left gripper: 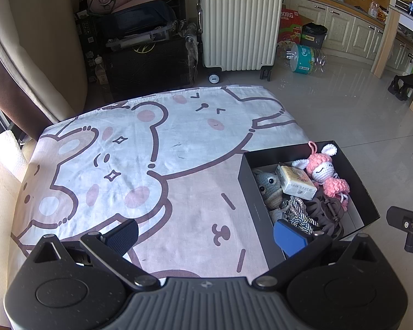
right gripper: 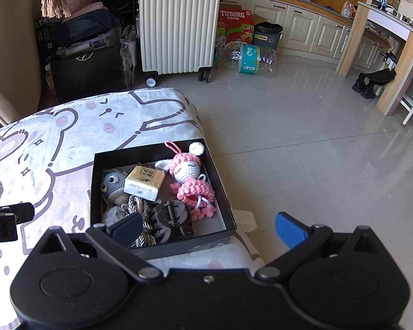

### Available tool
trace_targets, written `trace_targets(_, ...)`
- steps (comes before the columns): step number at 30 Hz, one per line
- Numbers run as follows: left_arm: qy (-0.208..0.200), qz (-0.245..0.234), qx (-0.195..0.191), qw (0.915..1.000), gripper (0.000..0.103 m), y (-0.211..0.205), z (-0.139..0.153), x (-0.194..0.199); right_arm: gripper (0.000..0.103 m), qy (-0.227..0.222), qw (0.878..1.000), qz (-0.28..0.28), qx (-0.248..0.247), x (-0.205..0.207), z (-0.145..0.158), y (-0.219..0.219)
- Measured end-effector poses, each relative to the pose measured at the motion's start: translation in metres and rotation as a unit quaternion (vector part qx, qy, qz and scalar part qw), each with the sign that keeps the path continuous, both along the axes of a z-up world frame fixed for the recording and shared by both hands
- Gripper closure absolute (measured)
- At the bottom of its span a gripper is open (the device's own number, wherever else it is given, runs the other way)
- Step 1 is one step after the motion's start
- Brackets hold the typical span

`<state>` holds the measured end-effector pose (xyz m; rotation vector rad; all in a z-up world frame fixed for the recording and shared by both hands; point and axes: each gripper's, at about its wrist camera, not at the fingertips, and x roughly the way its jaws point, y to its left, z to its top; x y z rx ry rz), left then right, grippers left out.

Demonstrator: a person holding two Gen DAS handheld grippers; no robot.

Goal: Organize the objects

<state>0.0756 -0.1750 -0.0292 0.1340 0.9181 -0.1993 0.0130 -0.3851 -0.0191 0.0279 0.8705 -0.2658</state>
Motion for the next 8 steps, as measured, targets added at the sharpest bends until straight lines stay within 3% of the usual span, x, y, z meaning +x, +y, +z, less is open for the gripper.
trace_targets(8, 0.001, 0.0, -0.001, 1.0, 0.0, 0.0, 0.0002, 0.0003, 0.0, 0.0, 1.0, 0.0, 0.0, 0.0002, 0.0001, -0.0004)
